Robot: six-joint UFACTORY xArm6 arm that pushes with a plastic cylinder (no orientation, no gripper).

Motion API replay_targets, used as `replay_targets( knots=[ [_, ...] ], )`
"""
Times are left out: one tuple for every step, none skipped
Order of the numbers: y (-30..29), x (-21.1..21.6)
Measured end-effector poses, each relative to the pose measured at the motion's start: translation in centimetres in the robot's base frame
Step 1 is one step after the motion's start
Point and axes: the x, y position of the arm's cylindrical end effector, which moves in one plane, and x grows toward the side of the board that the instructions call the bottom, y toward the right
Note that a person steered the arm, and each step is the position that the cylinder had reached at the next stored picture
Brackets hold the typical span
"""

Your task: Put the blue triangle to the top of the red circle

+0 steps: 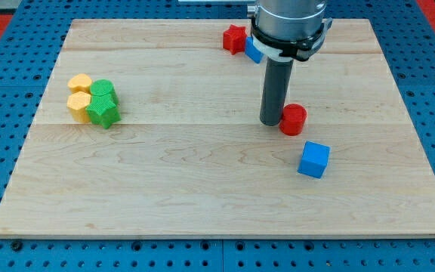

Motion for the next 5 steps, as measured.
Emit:
replay_targets(
  knots=[
    [1.0,0.0],
    [1.2,0.0],
    [1.9,0.0],
    [1.9,0.0],
    [-1.3,-0.1]
  ],
)
